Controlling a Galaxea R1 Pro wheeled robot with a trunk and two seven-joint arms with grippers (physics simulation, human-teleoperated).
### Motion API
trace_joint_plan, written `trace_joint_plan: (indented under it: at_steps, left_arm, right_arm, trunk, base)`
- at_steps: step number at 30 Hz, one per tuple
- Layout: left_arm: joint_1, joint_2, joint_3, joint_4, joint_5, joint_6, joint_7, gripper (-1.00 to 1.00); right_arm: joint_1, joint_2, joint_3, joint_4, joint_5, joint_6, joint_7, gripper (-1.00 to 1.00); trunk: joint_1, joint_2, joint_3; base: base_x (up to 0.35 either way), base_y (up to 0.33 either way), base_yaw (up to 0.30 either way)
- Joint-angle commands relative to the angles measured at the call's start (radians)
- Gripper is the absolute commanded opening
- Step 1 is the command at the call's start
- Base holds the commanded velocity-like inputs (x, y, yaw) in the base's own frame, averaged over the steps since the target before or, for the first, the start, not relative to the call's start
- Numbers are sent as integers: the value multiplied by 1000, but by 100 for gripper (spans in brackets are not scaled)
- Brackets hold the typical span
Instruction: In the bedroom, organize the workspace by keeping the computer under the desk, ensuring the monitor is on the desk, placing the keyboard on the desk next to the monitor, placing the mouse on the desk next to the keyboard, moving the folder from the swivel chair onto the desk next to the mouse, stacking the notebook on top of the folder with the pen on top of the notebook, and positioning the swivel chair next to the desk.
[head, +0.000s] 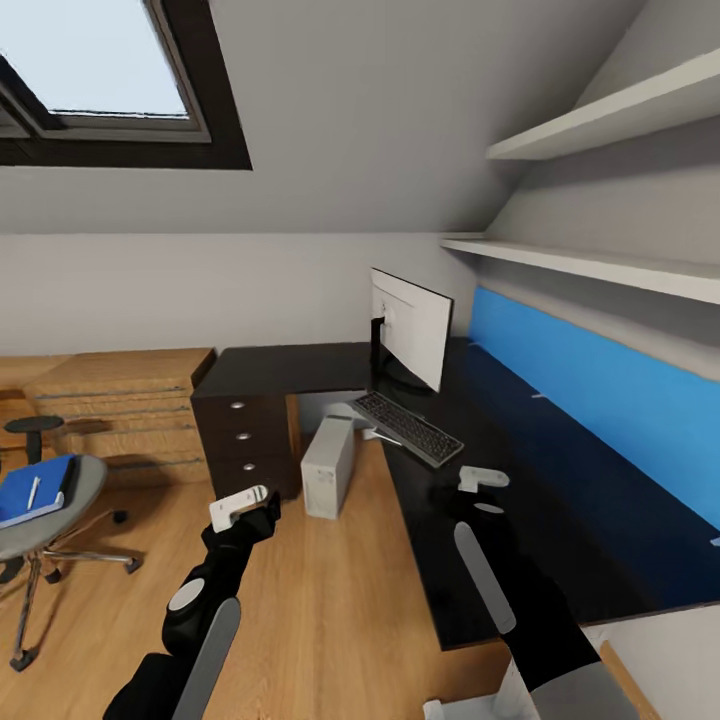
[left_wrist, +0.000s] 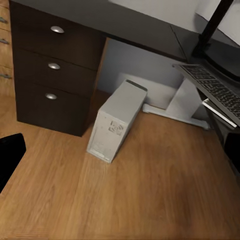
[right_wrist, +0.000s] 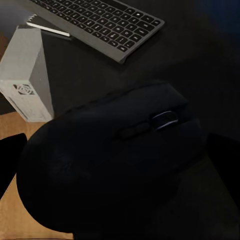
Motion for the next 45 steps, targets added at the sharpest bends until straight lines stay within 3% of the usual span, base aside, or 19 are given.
trace_joint_plan:
  at_steps: [1,7,22,36,45]
  left_arm:
    - [-1,0,-3,1,9,3,8,100]
    - [-1,0,-5,3,8,2,8,100]
    - [-1,-1,-11,37,7,4,7,100]
    - [-1,-3,-13,41,7,4,7,100]
    - [-1,-3,-13,41,7,4,7,100]
  right_arm:
    - [-1,0,2,-1,-10,2,-11,-100]
    - [-1,-1,0,-1,-10,2,-10,-100]
    - [1,-7,3,0,-10,0,0,-100]
    - [1,-2,8,2,2,-14,-9,-100]
    - [1,-2,13,2,42,-36,-9,-100]
  trunk:
    - [0,-1,-1]
    - [0,-1,-2]
    - [0,-1,-2]
    - [0,-1,-1]
    - [0,-1,9]
  base:
    - [-149,163,280]
    - [-168,249,205]
    - [-16,262,11]
    - [270,212,246]
    - [302,161,126]
